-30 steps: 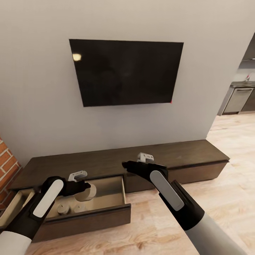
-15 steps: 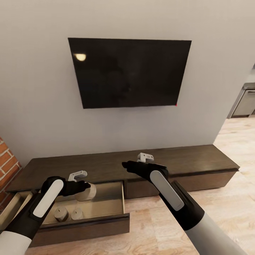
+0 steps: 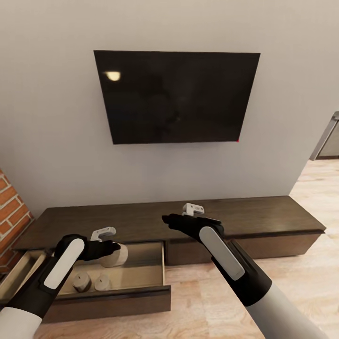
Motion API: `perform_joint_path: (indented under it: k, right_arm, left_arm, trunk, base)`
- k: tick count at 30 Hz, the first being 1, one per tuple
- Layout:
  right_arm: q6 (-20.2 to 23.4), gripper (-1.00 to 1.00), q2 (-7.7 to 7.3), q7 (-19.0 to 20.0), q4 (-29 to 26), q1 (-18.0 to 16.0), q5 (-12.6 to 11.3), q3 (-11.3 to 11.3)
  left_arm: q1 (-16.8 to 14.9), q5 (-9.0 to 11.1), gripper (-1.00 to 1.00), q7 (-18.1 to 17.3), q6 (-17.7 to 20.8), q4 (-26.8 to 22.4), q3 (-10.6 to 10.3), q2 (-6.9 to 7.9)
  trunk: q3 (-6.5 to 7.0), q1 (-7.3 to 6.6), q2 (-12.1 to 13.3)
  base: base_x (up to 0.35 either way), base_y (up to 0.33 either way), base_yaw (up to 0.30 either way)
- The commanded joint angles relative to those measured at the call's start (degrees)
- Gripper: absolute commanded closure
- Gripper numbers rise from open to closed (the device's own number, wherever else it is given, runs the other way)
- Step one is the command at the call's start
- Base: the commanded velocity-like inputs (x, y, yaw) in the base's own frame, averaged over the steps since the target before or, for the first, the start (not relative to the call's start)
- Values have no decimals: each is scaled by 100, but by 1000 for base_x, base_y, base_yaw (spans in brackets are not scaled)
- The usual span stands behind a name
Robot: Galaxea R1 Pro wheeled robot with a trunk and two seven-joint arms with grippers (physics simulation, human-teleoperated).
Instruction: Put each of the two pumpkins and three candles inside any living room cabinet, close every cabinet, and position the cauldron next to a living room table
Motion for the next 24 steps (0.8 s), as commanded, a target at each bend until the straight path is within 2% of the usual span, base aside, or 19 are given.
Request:
perform_joint_path:
  k: [1, 13, 18, 24]
  right_arm:
    - [-3, -100, -5, -56, -8, -7, -51, 10]
    - [-3, -100, -5, -56, -9, -7, -51, 16]
    - [-3, -100, -5, -66, -8, -7, -51, 25]
    - [-3, -100, -5, -56, -5, -7, -51, 22]
  left_arm:
    - [-5, 62, 100, 60, 4, -6, -12, 5]
    - [-5, 61, 100, 60, 4, -13, -12, 5]
    - [-5, 60, 100, 60, 4, -11, -12, 5]
    - [-5, 61, 100, 60, 2, -17, -12, 4]
  trunk:
    - [-6, 1, -3]
    - [-6, 1, -3]
    - [-6, 1, -3]
    - [-6, 1, -3]
  base:
    - [128, -130, 6]
    - [86, -57, 4]
    - [123, -63, 154]
    - [24, -15, 32]
